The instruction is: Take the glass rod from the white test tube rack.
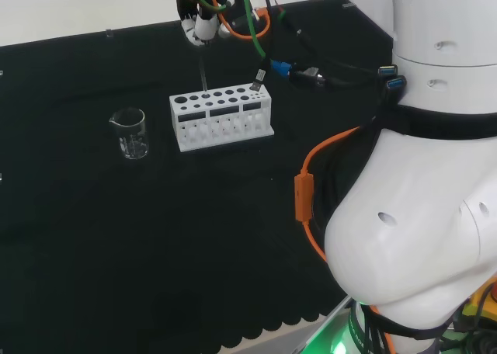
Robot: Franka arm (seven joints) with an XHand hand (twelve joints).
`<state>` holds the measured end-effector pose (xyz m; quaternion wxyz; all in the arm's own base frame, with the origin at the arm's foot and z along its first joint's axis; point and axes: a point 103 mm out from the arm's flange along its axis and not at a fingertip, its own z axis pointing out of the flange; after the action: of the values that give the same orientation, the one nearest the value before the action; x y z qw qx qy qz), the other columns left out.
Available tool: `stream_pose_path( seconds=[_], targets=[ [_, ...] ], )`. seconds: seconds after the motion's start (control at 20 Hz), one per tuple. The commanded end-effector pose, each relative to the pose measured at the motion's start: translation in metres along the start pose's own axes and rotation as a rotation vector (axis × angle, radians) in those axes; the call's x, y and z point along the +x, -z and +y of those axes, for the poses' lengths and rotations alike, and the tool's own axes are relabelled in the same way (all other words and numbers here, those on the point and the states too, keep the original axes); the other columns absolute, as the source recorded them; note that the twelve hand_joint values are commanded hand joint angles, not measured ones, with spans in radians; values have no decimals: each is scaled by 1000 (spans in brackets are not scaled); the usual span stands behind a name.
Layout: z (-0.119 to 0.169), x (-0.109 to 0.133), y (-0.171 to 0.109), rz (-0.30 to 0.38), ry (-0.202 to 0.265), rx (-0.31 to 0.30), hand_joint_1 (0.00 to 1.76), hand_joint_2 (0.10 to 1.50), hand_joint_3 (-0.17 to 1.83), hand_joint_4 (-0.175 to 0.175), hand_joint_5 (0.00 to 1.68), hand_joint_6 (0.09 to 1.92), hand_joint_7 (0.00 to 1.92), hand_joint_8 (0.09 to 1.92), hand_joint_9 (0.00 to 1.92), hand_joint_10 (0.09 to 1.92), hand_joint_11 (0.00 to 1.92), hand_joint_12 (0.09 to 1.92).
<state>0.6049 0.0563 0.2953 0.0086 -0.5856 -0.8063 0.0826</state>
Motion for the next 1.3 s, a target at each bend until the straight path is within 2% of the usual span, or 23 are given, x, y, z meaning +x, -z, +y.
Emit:
stream_pose_path(
  seconds=[0.05, 0.15, 0.4, 0.85, 1.3],
  targets=[
    [-8, 2, 11, 18, 4, -13, 1339, 477, 967, -175, 1208, 776, 1440, 702, 1692, 535, 1590, 679],
    [-11, 4, 18, 22, 1, 0, 1340, 476, 967, -175, 1208, 774, 1441, 702, 1694, 534, 1591, 679],
    [-20, 8, 34, 39, 7, -32, 1340, 476, 967, -175, 1209, 772, 1443, 699, 1698, 532, 1595, 680],
    [-40, 24, 62, 19, 21, -52, 1340, 475, 967, -175, 1211, 767, 1445, 696, 1704, 527, 1599, 680],
    [-51, 37, 73, 17, 41, -80, 1340, 473, 968, -175, 1214, 763, 1448, 690, 1710, 521, 1602, 680]
  ],
)
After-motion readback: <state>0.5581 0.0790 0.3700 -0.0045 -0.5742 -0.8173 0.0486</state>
